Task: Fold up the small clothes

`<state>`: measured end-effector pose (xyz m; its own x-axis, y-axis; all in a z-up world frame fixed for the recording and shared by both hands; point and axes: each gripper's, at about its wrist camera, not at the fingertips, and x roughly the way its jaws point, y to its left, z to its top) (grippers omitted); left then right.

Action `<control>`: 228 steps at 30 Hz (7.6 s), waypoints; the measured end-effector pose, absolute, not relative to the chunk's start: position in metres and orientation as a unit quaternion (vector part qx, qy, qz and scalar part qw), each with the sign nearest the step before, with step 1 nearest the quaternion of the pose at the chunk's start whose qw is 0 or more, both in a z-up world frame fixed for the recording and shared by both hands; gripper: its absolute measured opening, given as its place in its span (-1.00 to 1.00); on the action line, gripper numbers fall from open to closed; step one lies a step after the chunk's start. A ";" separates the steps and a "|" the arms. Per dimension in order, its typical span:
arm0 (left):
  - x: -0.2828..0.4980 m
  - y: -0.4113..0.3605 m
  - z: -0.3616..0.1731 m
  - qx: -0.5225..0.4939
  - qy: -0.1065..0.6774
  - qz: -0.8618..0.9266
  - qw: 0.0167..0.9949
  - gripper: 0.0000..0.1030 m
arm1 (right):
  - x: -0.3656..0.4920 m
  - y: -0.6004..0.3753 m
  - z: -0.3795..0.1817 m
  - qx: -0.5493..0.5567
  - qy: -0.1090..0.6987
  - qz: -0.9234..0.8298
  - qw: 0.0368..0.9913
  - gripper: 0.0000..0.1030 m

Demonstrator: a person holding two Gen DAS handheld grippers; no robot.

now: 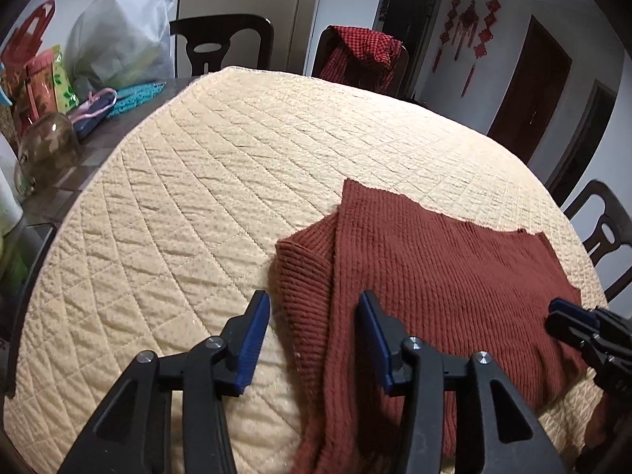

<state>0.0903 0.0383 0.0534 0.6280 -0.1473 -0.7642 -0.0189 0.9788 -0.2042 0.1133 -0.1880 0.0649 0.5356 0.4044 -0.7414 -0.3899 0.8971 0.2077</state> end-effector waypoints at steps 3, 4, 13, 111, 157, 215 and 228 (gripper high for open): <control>0.097 0.045 0.050 -0.112 0.432 -0.038 0.894 0.02 | 0.118 -0.185 0.062 0.011 0.430 0.229 0.873 -0.44; 0.099 0.047 0.049 -0.118 0.433 -0.039 0.893 0.02 | 0.119 -0.183 0.061 0.011 0.432 0.230 0.872 -0.44; 0.113 0.057 0.045 -0.164 0.430 -0.058 0.886 0.04 | 0.128 -0.177 0.056 0.012 0.437 0.235 0.868 -0.44; 0.090 -0.122 0.096 -0.030 0.397 -0.289 0.870 -0.46 | 0.058 -0.368 0.048 0.314 0.426 0.151 0.835 -0.81; 0.119 -0.129 0.080 -0.005 0.412 -0.266 0.871 -0.27 | 0.116 -0.348 0.075 0.155 0.419 0.113 0.887 -0.88; 0.099 -0.099 0.076 -0.063 0.428 -0.221 0.874 -0.04 | 0.089 -0.353 0.063 0.205 0.419 0.129 0.875 -0.03; 0.112 -0.101 0.055 -0.111 0.463 -0.246 0.844 0.22 | 0.117 -0.369 0.039 0.274 0.442 0.148 0.841 -0.01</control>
<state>0.1119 -0.1006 0.0545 0.4498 -0.5182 -0.7275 0.3130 0.8543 -0.4150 0.1173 -0.3688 0.0390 0.5655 0.4920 -0.6620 -0.0074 0.8056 0.5924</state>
